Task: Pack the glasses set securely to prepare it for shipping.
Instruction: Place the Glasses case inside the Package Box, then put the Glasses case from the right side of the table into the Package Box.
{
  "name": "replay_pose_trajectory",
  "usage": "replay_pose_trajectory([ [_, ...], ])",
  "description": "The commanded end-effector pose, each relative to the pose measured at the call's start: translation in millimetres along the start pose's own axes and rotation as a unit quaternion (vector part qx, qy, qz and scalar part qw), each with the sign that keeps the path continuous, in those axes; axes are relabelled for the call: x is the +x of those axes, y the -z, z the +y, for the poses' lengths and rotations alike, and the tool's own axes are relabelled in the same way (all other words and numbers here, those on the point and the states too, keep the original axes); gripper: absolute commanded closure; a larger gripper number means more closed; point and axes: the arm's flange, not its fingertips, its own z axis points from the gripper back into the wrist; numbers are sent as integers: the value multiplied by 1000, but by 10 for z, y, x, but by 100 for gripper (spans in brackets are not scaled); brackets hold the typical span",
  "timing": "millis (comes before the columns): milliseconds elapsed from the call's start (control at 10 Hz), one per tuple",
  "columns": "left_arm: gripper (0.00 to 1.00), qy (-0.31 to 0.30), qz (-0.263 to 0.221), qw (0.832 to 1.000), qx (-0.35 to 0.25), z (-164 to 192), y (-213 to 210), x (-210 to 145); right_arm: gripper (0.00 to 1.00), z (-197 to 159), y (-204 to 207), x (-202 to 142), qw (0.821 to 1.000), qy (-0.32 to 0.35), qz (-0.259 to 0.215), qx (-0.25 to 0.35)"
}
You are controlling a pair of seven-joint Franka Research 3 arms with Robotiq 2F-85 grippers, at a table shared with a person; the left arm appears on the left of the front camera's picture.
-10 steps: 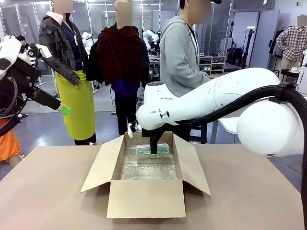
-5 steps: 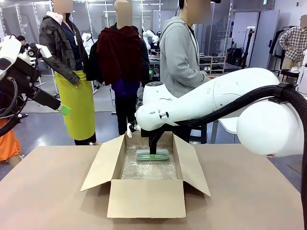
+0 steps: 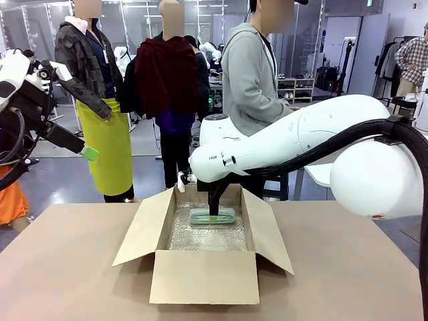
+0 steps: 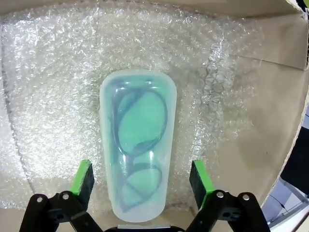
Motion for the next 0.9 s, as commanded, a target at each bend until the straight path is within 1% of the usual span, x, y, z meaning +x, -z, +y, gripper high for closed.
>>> replay_pose_trajectory([
  [0,0,0,-5,1000,-8,9,-17,3,0,9,-3,19,1000,-1,-2,-1],
  [800,0,0,-5,1000,-8,9,-17,3,0,1,2,0,1000,0,0,0],
])
